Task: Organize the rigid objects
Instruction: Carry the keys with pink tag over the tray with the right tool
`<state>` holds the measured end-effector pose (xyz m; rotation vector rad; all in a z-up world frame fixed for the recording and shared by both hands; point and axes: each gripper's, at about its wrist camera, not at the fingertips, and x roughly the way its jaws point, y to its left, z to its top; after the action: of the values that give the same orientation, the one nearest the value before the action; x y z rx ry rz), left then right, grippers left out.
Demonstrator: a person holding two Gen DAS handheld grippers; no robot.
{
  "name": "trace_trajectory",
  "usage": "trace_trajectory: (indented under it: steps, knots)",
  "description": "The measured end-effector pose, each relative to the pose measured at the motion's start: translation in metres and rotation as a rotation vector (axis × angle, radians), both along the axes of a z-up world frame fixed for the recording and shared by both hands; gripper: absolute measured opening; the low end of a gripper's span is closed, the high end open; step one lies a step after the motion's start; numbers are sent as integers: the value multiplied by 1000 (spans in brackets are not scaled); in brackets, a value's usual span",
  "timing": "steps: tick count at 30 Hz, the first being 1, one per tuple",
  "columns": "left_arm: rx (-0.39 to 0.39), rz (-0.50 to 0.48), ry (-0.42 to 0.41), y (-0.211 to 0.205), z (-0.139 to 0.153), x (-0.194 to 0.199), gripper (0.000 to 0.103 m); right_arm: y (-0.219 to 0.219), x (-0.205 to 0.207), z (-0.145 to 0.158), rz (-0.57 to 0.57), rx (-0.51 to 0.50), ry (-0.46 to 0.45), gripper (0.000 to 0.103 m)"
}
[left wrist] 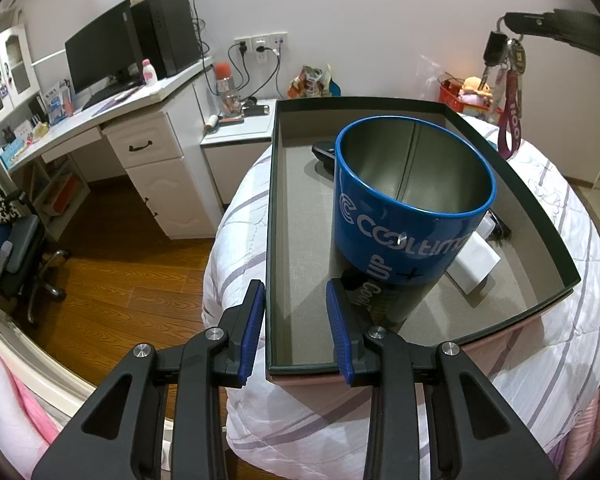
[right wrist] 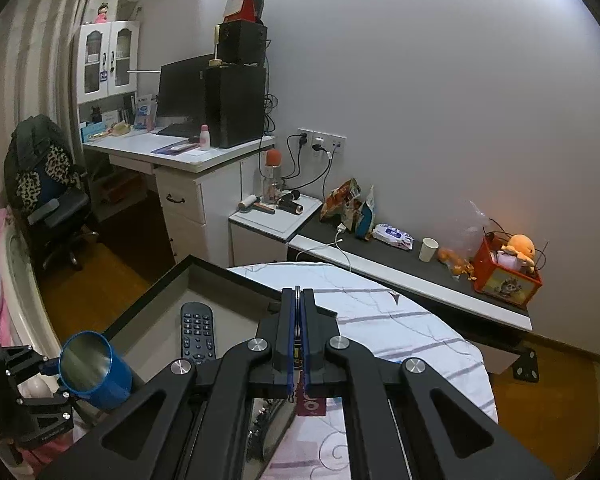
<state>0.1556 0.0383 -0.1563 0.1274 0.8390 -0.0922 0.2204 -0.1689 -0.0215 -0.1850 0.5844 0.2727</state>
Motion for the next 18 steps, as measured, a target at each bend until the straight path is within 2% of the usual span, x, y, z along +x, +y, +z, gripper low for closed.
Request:
trace_trajectory:
  steps: [16, 18]
  knots:
    - [10, 1, -1, -1, 0, 3, 31, 33, 27, -13, 133, 12, 11, 2]
    - [10, 1, -1, 0, 0, 5, 31, 35, 35, -20, 141, 9, 34, 2]
